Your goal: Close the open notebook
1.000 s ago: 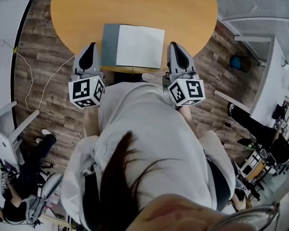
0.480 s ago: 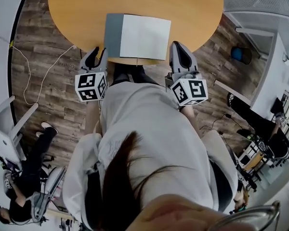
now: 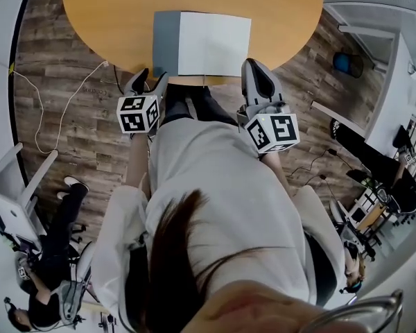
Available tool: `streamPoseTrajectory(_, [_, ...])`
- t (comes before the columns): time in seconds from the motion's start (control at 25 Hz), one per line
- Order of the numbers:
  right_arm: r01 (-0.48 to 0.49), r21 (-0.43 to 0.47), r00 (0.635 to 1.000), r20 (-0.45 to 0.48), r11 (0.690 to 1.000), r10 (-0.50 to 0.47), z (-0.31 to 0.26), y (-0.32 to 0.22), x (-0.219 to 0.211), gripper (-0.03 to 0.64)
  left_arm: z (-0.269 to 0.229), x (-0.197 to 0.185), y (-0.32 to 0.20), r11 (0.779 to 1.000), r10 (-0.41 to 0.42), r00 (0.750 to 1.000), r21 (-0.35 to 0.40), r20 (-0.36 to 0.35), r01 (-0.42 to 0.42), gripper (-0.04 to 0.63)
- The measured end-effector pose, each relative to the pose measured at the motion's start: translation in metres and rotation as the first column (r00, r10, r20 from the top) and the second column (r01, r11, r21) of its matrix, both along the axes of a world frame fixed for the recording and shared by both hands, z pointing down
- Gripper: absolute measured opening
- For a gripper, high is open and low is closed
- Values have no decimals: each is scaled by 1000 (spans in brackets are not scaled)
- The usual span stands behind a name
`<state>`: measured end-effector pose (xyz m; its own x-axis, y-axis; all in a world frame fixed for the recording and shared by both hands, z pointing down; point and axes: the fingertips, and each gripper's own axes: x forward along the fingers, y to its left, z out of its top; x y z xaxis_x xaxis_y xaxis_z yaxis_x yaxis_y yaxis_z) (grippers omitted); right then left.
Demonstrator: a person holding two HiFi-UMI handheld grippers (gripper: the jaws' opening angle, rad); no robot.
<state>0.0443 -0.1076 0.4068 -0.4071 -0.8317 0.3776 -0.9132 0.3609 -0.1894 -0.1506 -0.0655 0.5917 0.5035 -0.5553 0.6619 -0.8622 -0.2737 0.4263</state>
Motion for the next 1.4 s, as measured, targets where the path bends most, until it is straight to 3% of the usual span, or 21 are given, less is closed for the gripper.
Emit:
streamPoseTrajectory(0.2, [-17, -8, 1000, 12, 1000, 17, 3, 11, -8, 3, 15, 12, 6, 998, 26, 999, -52, -30, -28, 284])
streamPoseTrajectory(0.36, [-13, -6, 999, 34, 1000, 13, 1, 18, -14, 3, 26, 14, 9, 995, -2, 999, -98, -52, -3, 302])
streamPoseTrajectory(0.72, [-9, 25, 999, 48, 1000, 8, -12, 10, 13, 3, 35, 24, 4, 987, -61, 998, -150, 6, 61, 304])
streamPoseTrajectory(0.92, [-16, 41, 997, 70, 999, 13, -14, 9, 35, 3, 36, 34, 7, 989, -34, 997, -139, 72, 44, 307])
streamPoseTrajectory(1.16, [-5, 47, 995, 96, 999, 0, -15, 14, 51, 3, 31, 46, 8, 981, -112, 993, -161, -24, 107, 305])
streamPoseTrajectory(1.4, [6, 47, 993, 114, 999, -11, -14, 22, 59, 3, 11, 49, 5, 985, -145, 989, -96, -31, 141, 280])
